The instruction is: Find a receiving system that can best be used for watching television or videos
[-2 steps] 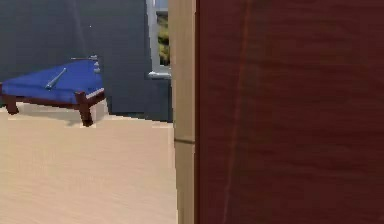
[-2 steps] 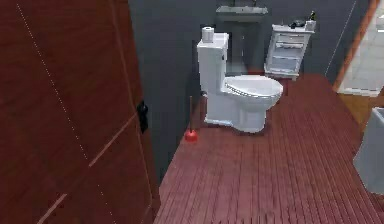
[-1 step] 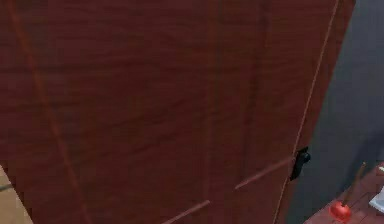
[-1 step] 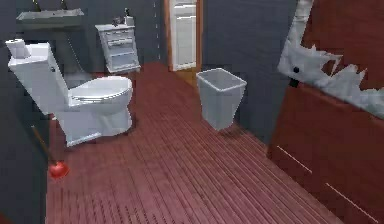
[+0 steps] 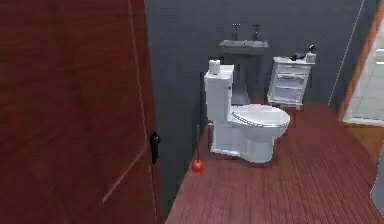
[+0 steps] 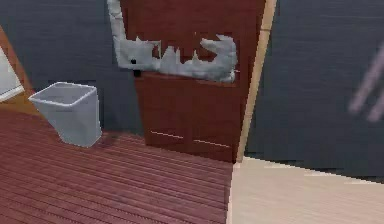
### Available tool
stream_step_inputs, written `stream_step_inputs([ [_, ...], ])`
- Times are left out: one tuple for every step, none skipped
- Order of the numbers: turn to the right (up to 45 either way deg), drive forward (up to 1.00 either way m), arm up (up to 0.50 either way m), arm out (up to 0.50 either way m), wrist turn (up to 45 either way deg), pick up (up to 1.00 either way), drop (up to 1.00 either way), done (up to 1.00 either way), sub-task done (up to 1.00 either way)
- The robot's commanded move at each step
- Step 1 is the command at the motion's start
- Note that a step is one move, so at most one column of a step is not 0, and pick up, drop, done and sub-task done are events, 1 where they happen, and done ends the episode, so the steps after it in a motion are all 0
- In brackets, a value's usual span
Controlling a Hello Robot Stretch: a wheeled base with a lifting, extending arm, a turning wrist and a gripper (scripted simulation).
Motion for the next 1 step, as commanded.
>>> stream_step_inputs([
  [42.0, 0.00, 0.00, 0.00, 0.0, 0.00, 0.00, 0.00, 0.00],
])
